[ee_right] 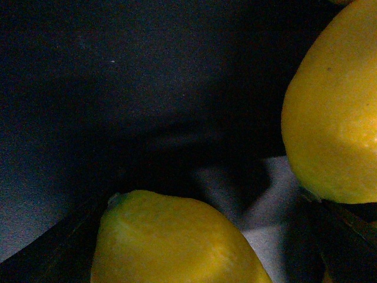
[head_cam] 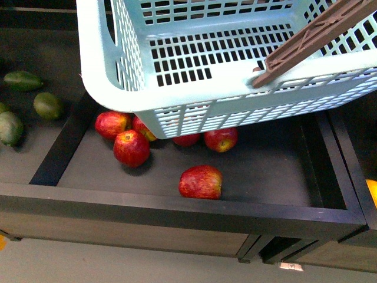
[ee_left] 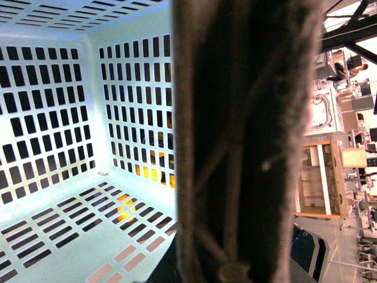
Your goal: Pick lemon and mango into basket
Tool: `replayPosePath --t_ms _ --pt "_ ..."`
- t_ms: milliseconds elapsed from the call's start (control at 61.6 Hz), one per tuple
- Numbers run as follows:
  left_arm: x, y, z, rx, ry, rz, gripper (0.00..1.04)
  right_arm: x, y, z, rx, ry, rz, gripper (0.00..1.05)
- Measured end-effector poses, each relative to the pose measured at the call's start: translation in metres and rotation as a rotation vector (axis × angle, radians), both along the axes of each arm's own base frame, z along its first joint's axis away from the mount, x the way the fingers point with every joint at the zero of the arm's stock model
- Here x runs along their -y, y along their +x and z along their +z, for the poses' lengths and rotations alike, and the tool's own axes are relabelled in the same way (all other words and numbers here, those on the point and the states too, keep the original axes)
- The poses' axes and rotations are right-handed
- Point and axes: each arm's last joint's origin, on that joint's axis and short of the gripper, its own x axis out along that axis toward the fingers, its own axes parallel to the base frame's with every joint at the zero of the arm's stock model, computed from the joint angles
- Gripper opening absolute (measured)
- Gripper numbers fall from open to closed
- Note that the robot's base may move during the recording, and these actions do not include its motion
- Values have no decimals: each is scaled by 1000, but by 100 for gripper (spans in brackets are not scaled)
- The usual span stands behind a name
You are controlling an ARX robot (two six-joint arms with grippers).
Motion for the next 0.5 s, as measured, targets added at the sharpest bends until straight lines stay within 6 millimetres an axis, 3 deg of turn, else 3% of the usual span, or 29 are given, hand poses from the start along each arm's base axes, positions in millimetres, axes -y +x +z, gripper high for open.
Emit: replayPosePath --t_ms 211,503 --pt "0 0 0 0 0 0 4 1 2 0 5 20 15 93" --pt "0 0 0 0 0 1 4 -3 -10 -5 8 96 19 57"
